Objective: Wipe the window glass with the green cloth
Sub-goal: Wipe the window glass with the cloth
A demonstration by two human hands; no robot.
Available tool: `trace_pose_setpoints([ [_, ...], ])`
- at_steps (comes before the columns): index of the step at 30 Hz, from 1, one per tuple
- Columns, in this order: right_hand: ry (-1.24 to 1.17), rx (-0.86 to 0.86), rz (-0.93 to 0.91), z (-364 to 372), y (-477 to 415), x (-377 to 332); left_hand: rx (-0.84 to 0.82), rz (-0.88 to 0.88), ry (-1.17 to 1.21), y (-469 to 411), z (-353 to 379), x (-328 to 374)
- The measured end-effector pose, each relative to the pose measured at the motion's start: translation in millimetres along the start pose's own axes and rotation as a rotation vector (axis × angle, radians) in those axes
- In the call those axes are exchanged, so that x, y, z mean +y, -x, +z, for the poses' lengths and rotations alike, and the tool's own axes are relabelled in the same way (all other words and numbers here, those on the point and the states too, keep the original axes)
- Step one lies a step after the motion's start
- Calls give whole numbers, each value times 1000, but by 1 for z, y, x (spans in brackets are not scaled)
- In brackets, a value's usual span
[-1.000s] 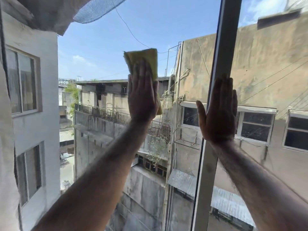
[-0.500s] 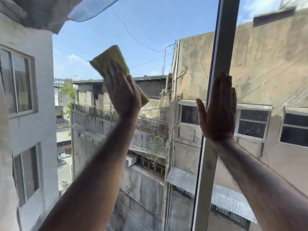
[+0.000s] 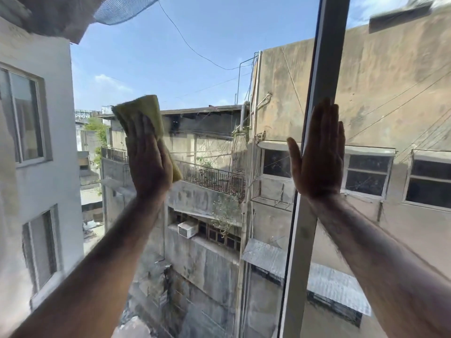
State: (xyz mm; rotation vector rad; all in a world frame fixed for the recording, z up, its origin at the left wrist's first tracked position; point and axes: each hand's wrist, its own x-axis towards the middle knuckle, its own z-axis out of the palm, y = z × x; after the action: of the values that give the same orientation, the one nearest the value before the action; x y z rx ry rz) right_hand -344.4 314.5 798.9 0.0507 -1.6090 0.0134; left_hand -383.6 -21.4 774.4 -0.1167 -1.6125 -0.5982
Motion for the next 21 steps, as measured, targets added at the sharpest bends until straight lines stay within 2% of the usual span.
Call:
trace_pose_setpoints([
  [2,3,5,-3,0,0,-1,80,-87,44,-29,11,37],
  [3,4,8,-4,-1,0,-1,95,-34,41,-34,21,57],
  [5,7,2,-4,-2,0,-1,45,213,49,-15,39,89],
  [8,15,2,-11,-2,1,0,-194,617,22,47,43,77],
  [10,7,9,-15,-2,1,0,-264,682,-17,73,30,31],
  [14,-3,-1,-5,-2,0,-2,-193,440,-65,64,1,-18],
  [18,16,-13,-9,-5,1,-2,-1,33,22,-27,12,37],
  [19,18,-16,-8,-5,1,-2,29,-14,34,-49,18,54],
  [21,10,-13,-8,-5,0,-1,50,35,11,-72,31,83],
])
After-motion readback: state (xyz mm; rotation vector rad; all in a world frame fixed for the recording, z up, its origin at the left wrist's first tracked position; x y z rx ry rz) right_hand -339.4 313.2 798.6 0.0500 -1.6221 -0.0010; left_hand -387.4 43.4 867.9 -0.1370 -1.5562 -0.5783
